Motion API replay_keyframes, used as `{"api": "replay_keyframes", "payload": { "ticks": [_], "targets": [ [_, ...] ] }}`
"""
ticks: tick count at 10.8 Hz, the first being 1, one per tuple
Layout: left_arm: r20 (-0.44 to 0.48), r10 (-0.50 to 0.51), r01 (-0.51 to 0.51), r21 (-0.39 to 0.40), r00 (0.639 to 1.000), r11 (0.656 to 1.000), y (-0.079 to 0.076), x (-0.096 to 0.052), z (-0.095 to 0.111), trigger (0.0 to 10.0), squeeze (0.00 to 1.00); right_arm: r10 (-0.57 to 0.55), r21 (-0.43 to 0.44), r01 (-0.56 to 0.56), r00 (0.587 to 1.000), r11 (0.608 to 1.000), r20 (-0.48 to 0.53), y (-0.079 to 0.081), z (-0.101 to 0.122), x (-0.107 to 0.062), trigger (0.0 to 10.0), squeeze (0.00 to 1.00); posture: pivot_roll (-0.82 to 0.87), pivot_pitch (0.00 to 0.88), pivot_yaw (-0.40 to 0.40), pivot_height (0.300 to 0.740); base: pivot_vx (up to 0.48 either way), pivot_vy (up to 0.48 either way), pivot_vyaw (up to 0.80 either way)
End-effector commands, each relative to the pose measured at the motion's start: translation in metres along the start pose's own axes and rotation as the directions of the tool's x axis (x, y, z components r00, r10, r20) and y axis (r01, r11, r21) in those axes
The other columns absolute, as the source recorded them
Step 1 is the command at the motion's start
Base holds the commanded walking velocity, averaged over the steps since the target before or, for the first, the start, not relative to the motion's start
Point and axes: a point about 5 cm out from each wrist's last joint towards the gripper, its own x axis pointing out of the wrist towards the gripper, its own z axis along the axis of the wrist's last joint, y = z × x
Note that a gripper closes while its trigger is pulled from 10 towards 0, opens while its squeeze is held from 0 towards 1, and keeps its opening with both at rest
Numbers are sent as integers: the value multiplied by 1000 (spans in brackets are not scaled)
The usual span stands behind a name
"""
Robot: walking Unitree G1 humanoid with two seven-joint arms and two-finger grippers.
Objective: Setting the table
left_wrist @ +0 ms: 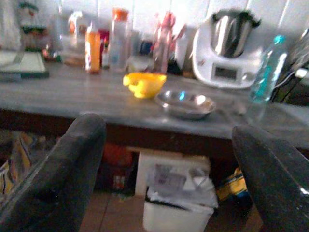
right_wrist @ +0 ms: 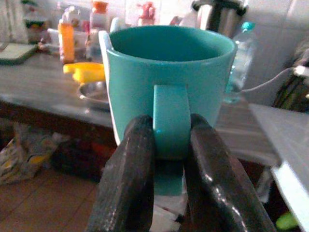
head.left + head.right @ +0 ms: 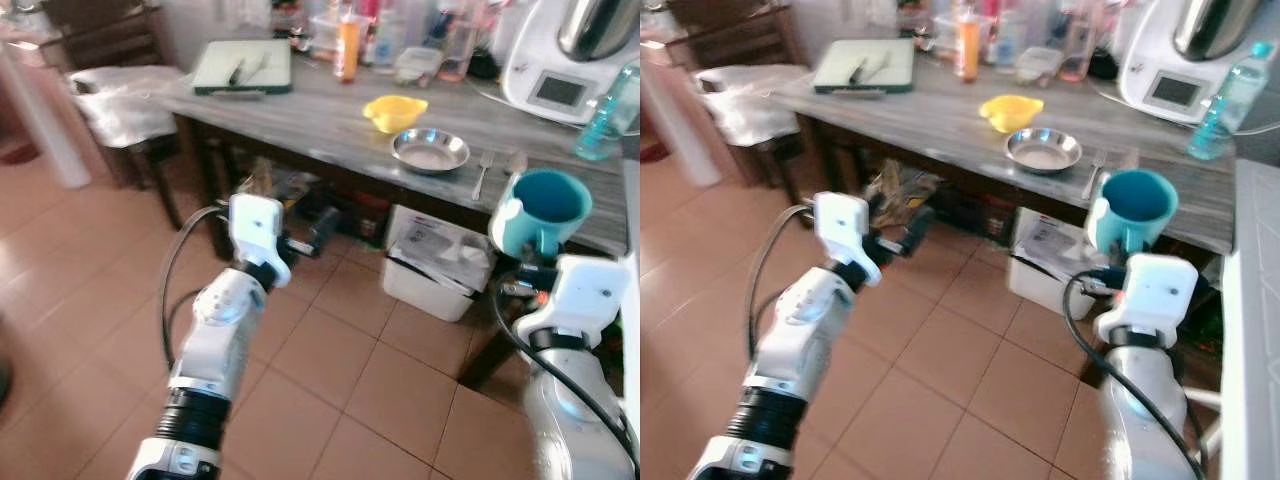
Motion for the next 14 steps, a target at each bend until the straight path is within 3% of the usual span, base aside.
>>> {"api": "replay_keyframes", "payload": {
  "ticks": [1, 9, 12, 14],
  "targets": [
    [3, -21, 21, -6, 1000, 1000, -5, 2, 1, 10000, 0, -19, -9, 19, 1000, 1000, 9, -6, 2, -1, 10000, 0, 94, 105, -30, 740, 349, 0, -800],
    [-1, -38, 38, -17, 999, 999, -10, 2, 0, 10000, 0, -25, -22, 25, 1000, 999, 9, -9, 3, -3, 10000, 0, 85, 113, -28, 740, 383, 0, 0],
    [-2, -47, 46, -21, 999, 999, -11, 3, -1, 10000, 0, -26, -20, 26, 1000, 999, 9, -9, 3, -2, 10000, 0, 83, 112, -29, 740, 480, 0, -690],
    [-2, -47, 47, -23, 999, 999, -12, 3, -1, 10000, 0, -23, -24, 23, 1000, 999, 12, -9, 4, -2, 10000, 0, 84, 112, -31, 740, 480, 0, 0]
  ]
}}
